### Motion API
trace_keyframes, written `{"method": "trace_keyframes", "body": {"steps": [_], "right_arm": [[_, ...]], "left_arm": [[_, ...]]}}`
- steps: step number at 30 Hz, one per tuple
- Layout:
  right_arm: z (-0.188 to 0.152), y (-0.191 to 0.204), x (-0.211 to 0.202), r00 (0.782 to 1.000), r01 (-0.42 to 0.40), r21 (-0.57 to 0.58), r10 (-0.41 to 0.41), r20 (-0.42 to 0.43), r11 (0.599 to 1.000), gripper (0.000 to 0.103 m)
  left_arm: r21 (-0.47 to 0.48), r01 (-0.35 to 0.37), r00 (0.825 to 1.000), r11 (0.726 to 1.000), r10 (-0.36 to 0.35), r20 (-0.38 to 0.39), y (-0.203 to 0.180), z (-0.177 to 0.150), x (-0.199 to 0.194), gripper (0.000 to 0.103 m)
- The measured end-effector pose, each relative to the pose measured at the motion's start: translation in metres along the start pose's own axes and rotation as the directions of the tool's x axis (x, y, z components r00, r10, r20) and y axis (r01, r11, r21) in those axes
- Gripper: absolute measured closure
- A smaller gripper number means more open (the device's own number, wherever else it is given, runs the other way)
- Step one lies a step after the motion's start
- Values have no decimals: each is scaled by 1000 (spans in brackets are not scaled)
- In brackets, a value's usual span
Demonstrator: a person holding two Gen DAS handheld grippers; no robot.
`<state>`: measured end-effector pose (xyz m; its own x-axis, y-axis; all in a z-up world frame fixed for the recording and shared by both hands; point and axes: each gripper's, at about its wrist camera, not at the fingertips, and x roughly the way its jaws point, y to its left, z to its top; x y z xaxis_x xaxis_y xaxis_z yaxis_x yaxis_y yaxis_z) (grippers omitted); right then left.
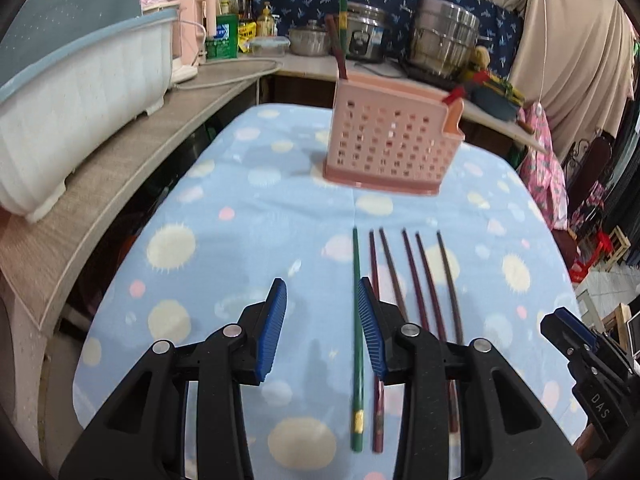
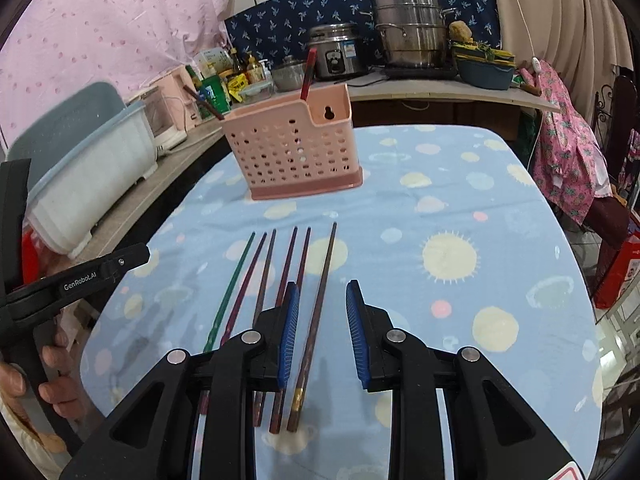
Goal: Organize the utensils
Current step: 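Move both open grippers back down to the row of chopsticks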
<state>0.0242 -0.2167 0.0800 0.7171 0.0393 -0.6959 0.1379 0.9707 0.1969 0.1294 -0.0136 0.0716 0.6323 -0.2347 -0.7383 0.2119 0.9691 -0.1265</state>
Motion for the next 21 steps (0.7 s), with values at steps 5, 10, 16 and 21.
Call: {"method": "trace_keyframes", "body": {"steps": [5,10,16,21], "right_arm": [[-31,5,12,998,-6,-8,5,-64,1000,78],[-51,9,24,994,-5,-14,3,-110,1000,78],[-61,14,36,989,-9,-13,7,-147,1000,78],[-64,18,43,988,3,-24,-7,-157,1000,80]], "left_arm": [[10,4,999,1000,-4,-49,0,-31,3,68],[7,7,996,1000,-7,-86,2,-54,6,68],[1,10,993,1000,-10,-121,2,-66,11,68],[2,17,990,1000,-17,-136,2,-72,13,68]]}}
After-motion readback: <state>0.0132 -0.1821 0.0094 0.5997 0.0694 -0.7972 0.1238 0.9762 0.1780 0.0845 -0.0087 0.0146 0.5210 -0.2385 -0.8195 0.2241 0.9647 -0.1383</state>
